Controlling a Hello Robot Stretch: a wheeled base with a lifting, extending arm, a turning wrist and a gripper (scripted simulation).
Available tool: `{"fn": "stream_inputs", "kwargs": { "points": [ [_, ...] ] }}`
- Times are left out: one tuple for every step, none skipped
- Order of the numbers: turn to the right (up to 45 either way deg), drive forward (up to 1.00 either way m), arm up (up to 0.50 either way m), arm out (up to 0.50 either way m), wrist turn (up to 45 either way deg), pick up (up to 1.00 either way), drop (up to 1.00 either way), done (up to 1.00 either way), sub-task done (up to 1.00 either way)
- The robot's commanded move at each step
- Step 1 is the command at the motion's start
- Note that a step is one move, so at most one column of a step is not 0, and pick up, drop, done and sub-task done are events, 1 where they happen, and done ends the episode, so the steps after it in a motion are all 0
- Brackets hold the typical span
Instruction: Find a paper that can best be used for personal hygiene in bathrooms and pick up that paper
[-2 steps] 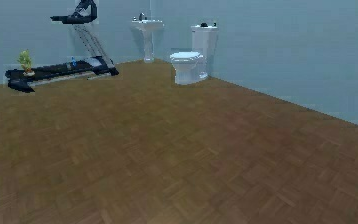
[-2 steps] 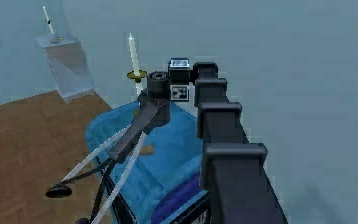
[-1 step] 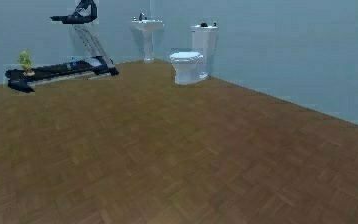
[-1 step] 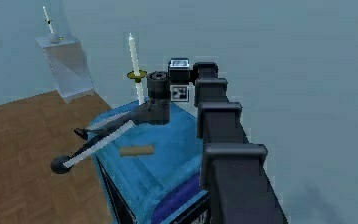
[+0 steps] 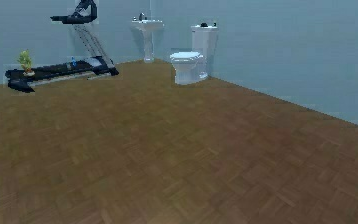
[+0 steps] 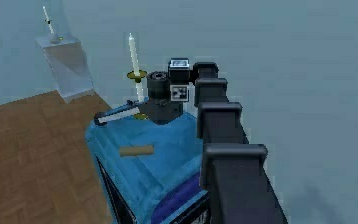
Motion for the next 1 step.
{"fn": "stream_inputs", "kwargs": {
  "points": [
    [0.0, 0.00, 0.00, 0.00, 21.0, 0.00, 0.00, 0.00, 0.00]
  ]
}}
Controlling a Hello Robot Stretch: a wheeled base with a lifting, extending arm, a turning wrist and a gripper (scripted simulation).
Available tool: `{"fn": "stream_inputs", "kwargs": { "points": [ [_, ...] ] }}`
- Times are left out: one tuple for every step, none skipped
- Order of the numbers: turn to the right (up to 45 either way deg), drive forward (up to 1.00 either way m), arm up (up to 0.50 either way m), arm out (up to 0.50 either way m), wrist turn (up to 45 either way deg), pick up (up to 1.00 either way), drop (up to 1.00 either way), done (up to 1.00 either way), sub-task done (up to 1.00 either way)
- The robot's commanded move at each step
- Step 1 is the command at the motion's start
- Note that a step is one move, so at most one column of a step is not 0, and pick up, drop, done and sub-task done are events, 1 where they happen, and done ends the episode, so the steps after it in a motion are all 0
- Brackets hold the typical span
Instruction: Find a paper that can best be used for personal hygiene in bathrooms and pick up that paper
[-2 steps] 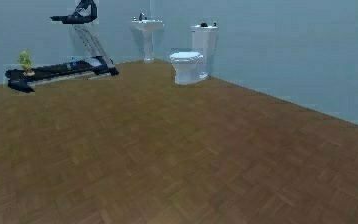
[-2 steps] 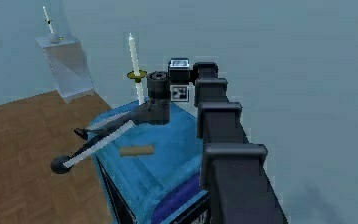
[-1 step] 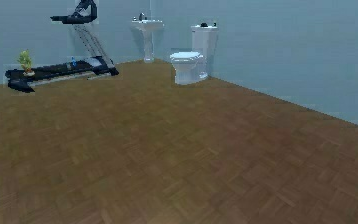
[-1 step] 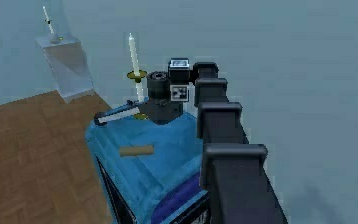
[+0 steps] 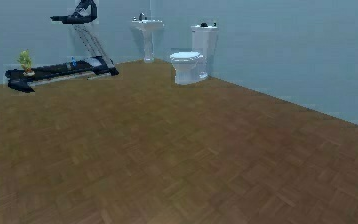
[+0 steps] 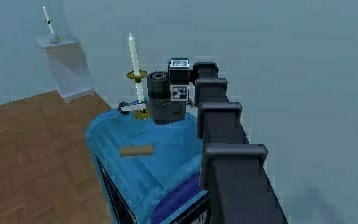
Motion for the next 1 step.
{"fn": "stream_inputs", "kwargs": {
  "points": [
    [0.0, 0.00, -0.18, 0.00, 0.0, 0.00, 0.00, 0.00, 0.00]
  ]
}}
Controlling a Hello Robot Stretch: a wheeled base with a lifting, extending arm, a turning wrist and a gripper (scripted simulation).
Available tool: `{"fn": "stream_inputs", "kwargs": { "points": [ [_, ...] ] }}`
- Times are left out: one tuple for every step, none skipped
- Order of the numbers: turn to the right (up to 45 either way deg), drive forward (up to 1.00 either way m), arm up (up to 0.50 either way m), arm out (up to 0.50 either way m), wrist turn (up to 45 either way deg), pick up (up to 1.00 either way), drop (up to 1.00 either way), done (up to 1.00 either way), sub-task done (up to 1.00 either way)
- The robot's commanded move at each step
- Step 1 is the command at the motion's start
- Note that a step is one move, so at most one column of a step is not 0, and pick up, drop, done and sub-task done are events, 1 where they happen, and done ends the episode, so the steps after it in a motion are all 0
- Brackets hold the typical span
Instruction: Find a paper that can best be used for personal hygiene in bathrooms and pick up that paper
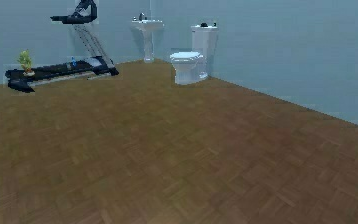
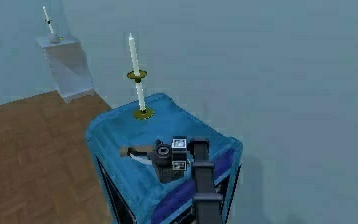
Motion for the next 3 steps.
{"fn": "stream_inputs", "kwargs": {
  "points": [
    [0.0, 0.00, 0.00, 0.00, 0.0, 1.00, 0.00, 0.00, 0.00],
    [0.0, 0.00, 0.10, 0.00, 0.0, 0.00, 0.00, 0.00, 0.00],
    [0.0, 0.00, 0.00, 0.00, 0.0, 0.00, 0.00, 1.00, 0.00]
  ]
}}
